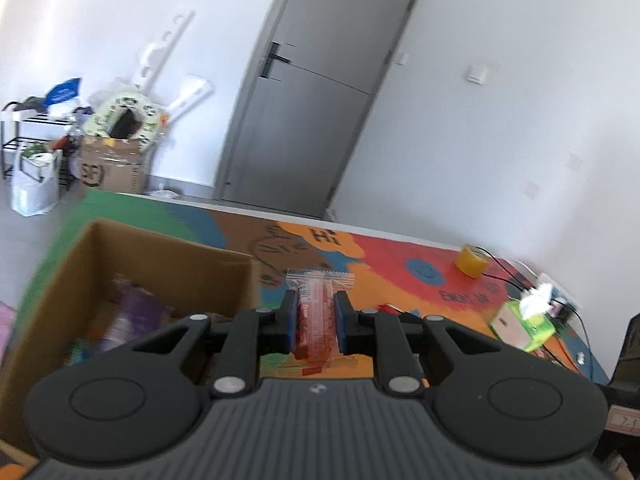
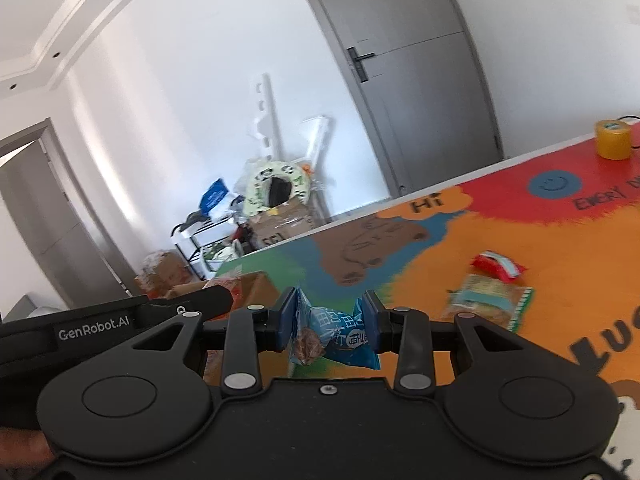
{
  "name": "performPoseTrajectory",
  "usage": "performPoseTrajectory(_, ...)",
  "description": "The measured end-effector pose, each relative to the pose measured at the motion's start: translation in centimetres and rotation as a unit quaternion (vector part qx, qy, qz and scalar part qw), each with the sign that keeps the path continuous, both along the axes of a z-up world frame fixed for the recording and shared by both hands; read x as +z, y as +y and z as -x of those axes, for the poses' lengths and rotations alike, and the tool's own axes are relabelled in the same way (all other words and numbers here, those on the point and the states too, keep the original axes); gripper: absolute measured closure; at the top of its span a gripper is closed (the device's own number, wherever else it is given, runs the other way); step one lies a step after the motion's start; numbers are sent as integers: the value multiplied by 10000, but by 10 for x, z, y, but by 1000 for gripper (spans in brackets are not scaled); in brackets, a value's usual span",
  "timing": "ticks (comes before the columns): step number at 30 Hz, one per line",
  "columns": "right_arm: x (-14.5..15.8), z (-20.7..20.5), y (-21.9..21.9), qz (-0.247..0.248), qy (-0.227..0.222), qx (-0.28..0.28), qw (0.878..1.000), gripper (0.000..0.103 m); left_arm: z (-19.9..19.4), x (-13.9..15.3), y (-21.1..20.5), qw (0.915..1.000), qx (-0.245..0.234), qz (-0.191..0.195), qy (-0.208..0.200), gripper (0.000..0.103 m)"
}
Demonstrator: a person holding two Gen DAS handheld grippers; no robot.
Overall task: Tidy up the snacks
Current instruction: 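Carry both packets over the cardboard box and open both grippers to drop them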
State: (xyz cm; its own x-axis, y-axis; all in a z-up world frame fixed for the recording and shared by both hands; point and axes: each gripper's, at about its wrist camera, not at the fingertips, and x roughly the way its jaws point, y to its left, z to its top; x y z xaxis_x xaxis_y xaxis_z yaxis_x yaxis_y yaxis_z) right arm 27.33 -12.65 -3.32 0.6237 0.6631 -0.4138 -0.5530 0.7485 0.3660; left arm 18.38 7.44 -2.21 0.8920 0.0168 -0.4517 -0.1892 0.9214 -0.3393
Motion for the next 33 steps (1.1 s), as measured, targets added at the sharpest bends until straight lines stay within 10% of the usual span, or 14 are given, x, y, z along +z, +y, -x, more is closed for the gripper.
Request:
performPoseTrajectory(28, 19, 38, 73, 82, 85, 1375, 9904, 61, 66, 7, 74, 9920, 1235, 198, 179, 80)
performPoseTrajectory(33, 28, 41, 71, 101, -19, 1307, 9914, 45, 81, 6, 79, 9863, 1615, 280, 182, 55)
